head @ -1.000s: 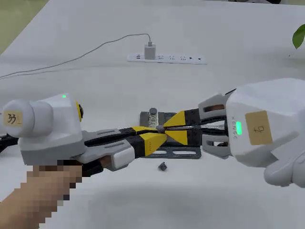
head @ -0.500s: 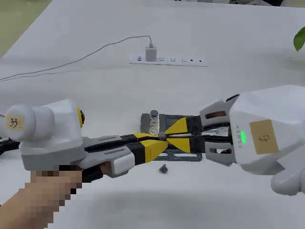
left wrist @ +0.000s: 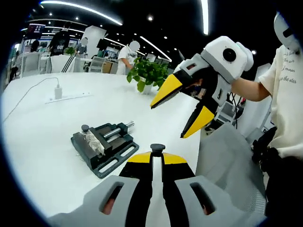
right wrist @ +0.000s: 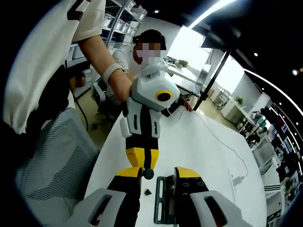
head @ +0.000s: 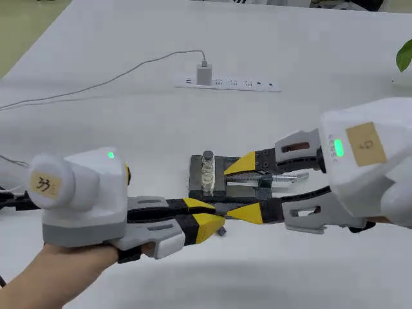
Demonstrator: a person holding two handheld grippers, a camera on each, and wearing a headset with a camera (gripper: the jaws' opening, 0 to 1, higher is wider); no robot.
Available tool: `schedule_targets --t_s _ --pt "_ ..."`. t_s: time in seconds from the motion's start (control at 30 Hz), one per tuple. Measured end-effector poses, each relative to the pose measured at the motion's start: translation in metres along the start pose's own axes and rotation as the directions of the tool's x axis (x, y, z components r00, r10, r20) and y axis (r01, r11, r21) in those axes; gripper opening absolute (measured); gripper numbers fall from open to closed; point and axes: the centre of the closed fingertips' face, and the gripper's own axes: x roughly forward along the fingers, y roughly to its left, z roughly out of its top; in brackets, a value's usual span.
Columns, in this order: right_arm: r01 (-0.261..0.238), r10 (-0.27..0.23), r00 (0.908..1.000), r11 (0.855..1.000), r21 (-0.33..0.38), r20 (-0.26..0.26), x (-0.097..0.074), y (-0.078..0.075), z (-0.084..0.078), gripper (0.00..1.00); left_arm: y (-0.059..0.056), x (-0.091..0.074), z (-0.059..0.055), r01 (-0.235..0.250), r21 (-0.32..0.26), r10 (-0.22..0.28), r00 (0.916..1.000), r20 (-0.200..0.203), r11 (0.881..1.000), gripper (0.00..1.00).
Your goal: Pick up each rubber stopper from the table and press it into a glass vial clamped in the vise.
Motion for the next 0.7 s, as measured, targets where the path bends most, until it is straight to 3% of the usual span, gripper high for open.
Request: schedule_targets --t_s 0.07,0.23,0.5,0.7 --pt "-0.025 0.025 0.9997 0.999 0.023 0.007 0.000 0.002 -0.001 0.30 -0.001 0.002 -0.005 0.001 0.015 -0.001 0.9999 -0.017 1.000 0.02" --pt "-0.100 0.099 0.9950 0.988 0.116 0.018 0.002 0.014 -0.004 0.32 -0.003 0.003 -0.011 0.004 0.102 0.002 0.9981 -0.061 0.995 0.02" --pt "-0.172 0.176 0.9842 0.973 0.153 -0.017 0.010 0.031 -0.017 0.26 -0.005 0.003 -0.015 0.023 0.243 0.005 0.9934 -0.115 0.970 0.02" --pt "-0.200 0.210 0.9765 0.967 0.159 -0.049 0.019 0.037 -0.028 0.26 -0.008 0.004 -0.018 0.037 0.287 0.004 0.9903 -0.139 0.957 0.02"
